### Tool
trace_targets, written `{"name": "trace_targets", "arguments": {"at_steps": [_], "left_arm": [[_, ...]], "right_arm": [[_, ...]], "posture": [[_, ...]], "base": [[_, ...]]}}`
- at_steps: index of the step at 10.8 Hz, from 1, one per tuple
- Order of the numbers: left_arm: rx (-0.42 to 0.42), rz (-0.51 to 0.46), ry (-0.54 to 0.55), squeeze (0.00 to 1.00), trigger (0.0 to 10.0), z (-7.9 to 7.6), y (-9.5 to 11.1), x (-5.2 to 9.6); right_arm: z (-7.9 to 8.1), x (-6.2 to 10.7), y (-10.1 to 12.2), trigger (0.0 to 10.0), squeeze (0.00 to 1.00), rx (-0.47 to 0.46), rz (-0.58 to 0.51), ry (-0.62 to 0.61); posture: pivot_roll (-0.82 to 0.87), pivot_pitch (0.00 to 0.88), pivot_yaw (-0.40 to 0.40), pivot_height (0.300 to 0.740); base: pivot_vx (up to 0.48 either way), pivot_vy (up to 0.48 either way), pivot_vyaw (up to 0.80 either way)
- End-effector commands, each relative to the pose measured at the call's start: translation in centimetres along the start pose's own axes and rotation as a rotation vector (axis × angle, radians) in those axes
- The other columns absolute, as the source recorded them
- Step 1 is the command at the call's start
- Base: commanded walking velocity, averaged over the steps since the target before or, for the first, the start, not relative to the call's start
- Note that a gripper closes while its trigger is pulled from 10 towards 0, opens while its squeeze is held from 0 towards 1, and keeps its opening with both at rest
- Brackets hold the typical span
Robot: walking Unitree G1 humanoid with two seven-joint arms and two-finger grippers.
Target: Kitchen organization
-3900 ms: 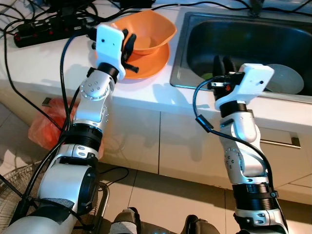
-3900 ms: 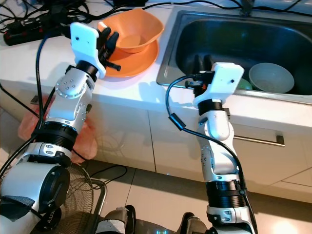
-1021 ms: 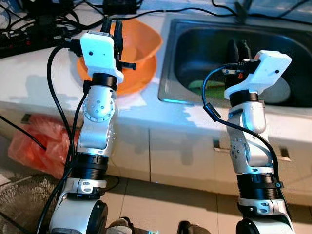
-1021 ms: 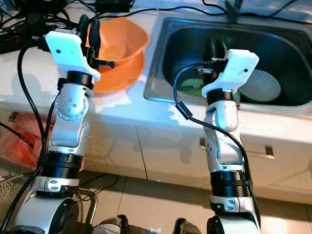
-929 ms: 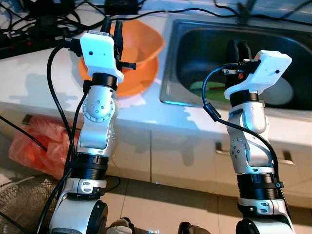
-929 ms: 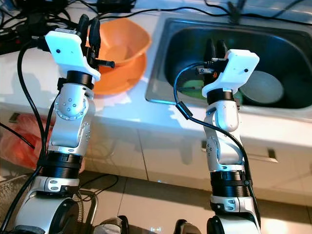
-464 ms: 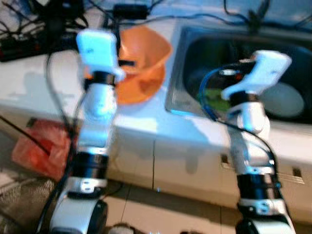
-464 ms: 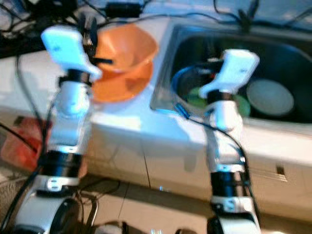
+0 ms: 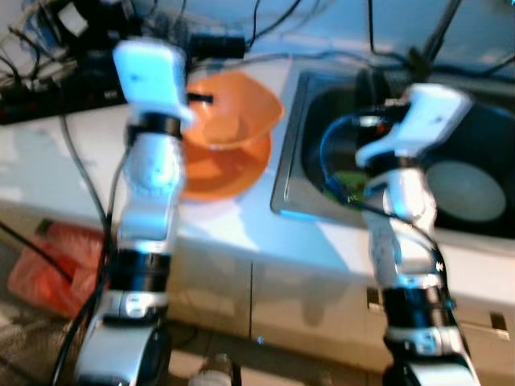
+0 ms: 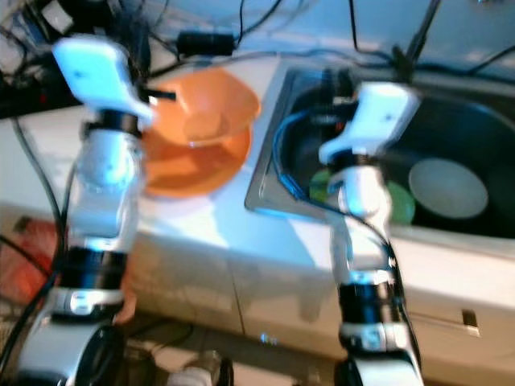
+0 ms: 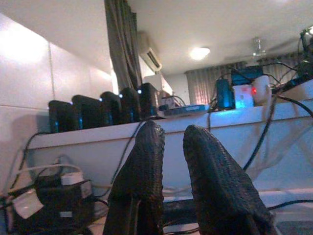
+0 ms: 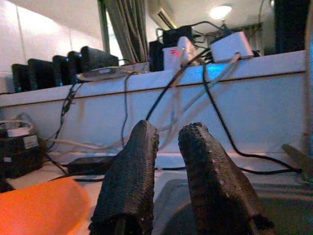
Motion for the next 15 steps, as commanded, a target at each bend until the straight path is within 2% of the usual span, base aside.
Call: {"name": "trace_targets", "arguments": {"at_steps": [1, 4, 5, 7, 8, 9, 10, 11, 12, 13, 14, 15], "left_arm": [[0.024, -0.022, -0.036, 0.00, 10.0, -1.2, 0.6, 0.0], [0.025, -0.028, -0.053, 0.00, 10.0, -1.4, 0.9, 0.0], [0.011, -0.038, -0.096, 0.00, 10.0, -1.4, 1.3, -0.4], [-0.058, -0.052, -0.165, 0.00, 10.0, -1.0, 2.0, -1.0], [-0.099, -0.015, -0.188, 0.00, 10.0, 0.2, 1.8, -1.4], [-0.111, 0.027, -0.164, 0.00, 10.0, 1.8, 1.3, -1.5], [-0.087, 0.155, -0.027, 0.00, 10.0, 5.2, -0.5, -1.7], [-0.027, 0.259, 0.050, 0.00, 10.0, 6.6, -2.2, -1.5], [0.039, 0.270, 0.050, 1.00, 10.0, 6.3, -2.2, -1.6], [0.075, 0.309, 0.064, 1.00, 10.0, 6.3, -2.7, -1.6], [0.257, 0.434, 0.163, 1.00, 10.0, 6.4, -4.7, -0.7], [0.299, 0.508, 0.153, 1.00, 10.0, 5.7, -6.0, 0.0]], "right_arm": [[-0.9, 0.1, 0.5, 10.0, 0.00, 0.015, -0.014, -0.020], [-0.8, 0.1, 0.4, 10.0, 0.00, 0.014, -0.012, -0.019], [-0.8, 0.1, 0.4, 10.0, 0.00, 0.014, -0.011, -0.019], [-0.8, 0.0, 0.4, 10.0, 0.00, 0.014, -0.011, -0.019], [-0.8, 0.0, 0.3, 10.0, 0.00, 0.013, -0.009, -0.019], [-0.8, 0.1, 0.3, 10.0, 0.00, 0.013, -0.008, -0.019], [-0.8, 0.1, 0.1, 10.0, 0.00, 0.010, -0.002, -0.016], [-0.5, 0.1, -0.1, 10.0, 0.00, 0.005, 0.003, -0.008], [-0.3, 0.0, -0.1, 10.0, 0.00, 0.004, 0.005, -0.001], [-0.3, 0.0, -0.1, 10.0, 0.00, 0.005, 0.005, 0.001], [-0.4, 0.1, -0.1, 10.0, 0.00, 0.007, 0.007, 0.000], [-0.4, 0.1, -0.1, 10.0, 0.00, 0.008, 0.008, 0.001]], "posture": [[0.13, 0.170, 0.016, 0.740], [0.13, 0.170, 0.016, 0.740], [0.13, 0.170, 0.017, 0.740], [0.13, 0.169, 0.018, 0.740], [0.13, 0.170, 0.020, 0.740], [0.14, 0.170, 0.018, 0.740], [0.15, 0.169, 0.018, 0.740], [0.15, 0.167, 0.018, 0.740], [0.15, 0.166, 0.017, 0.740], [0.15, 0.166, 0.017, 0.740], [0.14, 0.162, 0.018, 0.740], [0.14, 0.161, 0.018, 0.740]], "base": [[0.000, 0.000, 0.00], [0.000, 0.000, 0.00], [0.000, 0.000, 0.00], [0.000, 0.000, 0.00], [0.000, 0.000, 0.00], [0.000, 0.000, 0.00], [0.000, 0.000, 0.00], [0.000, 0.000, 0.00], [0.000, 0.000, 0.00], [0.000, 0.000, 0.00], [0.000, 0.000, 0.00], [0.000, 0.000, 0.00]]}}
Point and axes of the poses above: a point about 5 cm out from each wrist's last joint towards the gripper, its own x axis pointing back from the gripper into the wrist, its own y axis along the axis of the wrist's last joint, z = x × y, the point moved 5 cm from there along -x, pointing out of the wrist towards the gripper, and after that the axes turned 10 degrees about -x, right-handed, at the moved point
